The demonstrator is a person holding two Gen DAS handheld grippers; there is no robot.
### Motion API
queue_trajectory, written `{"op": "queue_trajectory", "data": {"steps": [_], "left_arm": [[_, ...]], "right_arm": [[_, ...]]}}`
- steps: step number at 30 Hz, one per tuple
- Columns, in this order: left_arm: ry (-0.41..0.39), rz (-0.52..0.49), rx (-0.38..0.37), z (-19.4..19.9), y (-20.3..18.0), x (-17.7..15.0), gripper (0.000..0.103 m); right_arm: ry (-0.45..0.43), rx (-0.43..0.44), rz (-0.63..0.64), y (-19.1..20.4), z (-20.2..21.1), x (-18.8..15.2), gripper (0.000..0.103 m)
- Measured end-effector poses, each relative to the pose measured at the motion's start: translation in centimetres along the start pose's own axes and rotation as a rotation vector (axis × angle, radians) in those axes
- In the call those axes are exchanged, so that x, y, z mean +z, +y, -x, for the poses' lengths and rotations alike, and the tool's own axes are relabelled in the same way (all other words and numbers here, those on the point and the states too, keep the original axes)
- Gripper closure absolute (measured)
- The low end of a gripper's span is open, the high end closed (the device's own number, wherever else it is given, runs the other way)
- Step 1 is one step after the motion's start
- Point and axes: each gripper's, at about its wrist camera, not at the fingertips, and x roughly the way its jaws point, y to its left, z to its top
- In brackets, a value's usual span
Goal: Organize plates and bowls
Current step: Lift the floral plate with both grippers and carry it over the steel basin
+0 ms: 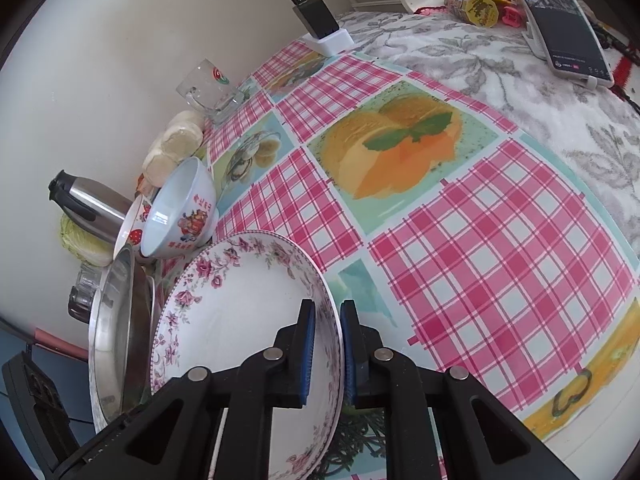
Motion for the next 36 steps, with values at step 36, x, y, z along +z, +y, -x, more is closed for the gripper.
{"op": "queue_trajectory", "data": {"steps": [36], "left_arm": [[-0.216, -0.067, -0.098, 7.6, 2.1, 4.0, 0.088]], "right_arm": [[-0.221, 0.090, 0.092, 6.5, 5.9, -0.6, 0.089]]}}
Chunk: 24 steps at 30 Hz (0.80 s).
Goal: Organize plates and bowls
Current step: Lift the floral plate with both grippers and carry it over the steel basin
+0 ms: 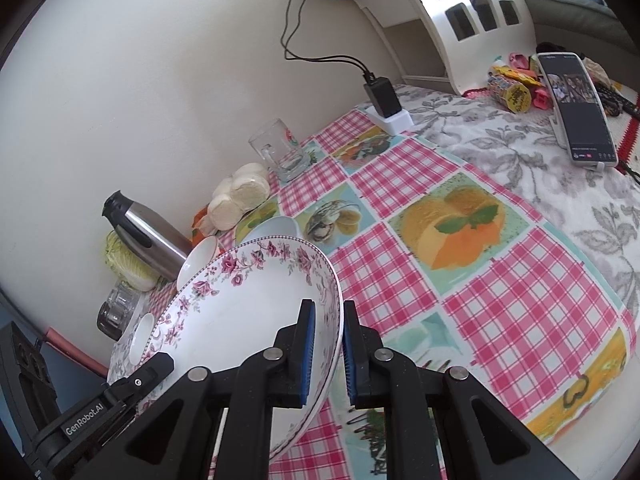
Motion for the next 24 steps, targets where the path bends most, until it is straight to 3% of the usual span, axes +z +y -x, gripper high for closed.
{"op": "queue_trajectory", "data": {"steps": [24], "left_arm": [[-0.073, 0.185, 0.057, 3.7, 10.8, 2.4, 0.088]], "right_arm": [[0.060, 0.077, 0.148, 10.3, -3.3, -4.5, 0.089]]}}
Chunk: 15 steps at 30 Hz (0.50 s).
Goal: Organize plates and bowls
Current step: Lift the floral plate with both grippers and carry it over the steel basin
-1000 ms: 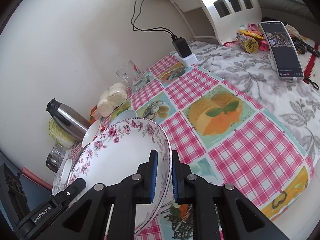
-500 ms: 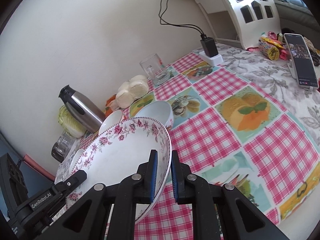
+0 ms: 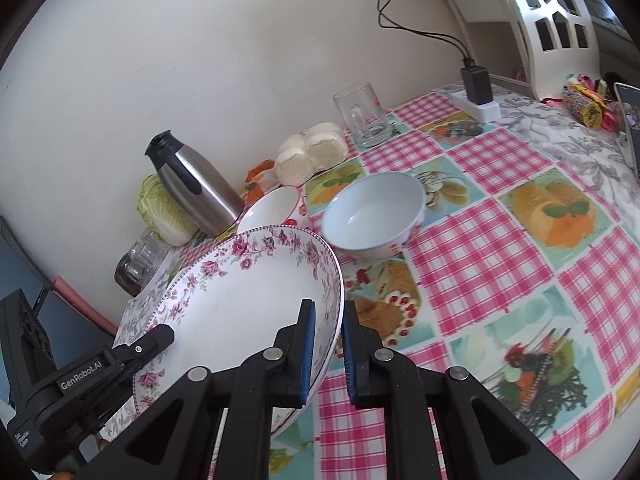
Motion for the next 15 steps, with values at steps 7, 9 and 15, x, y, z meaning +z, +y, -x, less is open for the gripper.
{"op": "queue_trajectory", "data": {"steps": [7, 9, 15], "left_arm": [[-0.006, 0.055, 0.027, -0.1, 2.4, 0.8, 0.088], [-0.005, 0.070, 0.031, -0.3, 2.9, 1.1, 0.088], [0.005, 0.094, 0.041, -1.1, 3.6, 1.6, 0.088]], "right_arm": [[0.027, 0.023, 0.029, 2.3, -1.8, -0.5, 0.089], [0.025, 0.029, 0.037, 2.8, -2.2, -0.3, 0.089], [0.035, 0.026, 0.071, 3.6, -3.5, -0.2, 0.089]]}}
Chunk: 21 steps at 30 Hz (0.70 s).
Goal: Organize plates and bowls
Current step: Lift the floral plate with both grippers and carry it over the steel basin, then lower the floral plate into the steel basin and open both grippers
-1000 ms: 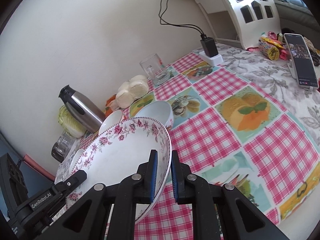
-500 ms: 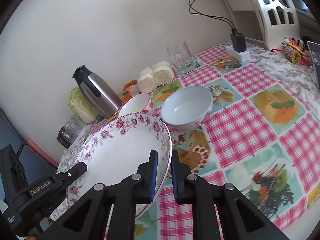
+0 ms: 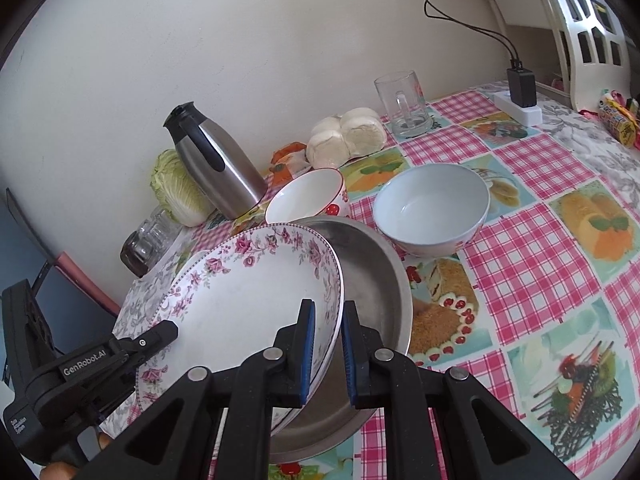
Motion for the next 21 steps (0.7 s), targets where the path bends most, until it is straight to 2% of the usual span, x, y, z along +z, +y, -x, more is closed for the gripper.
{"op": "queue_trajectory", "data": {"steps": [9, 21], "left_arm": [[0.030, -0.007, 0.015, -2.2, -0.1, 0.4, 0.088], [0.068, 0.033, 0.020, -4.8, 1.2, 0.3, 0.088]], "right_arm": [[0.035, -0.012, -0.018, -1.0, -2.3, 0.5, 0.089], [0.079, -0.019, -0.017, -1.5, -4.4, 0.2, 0.088]]}}
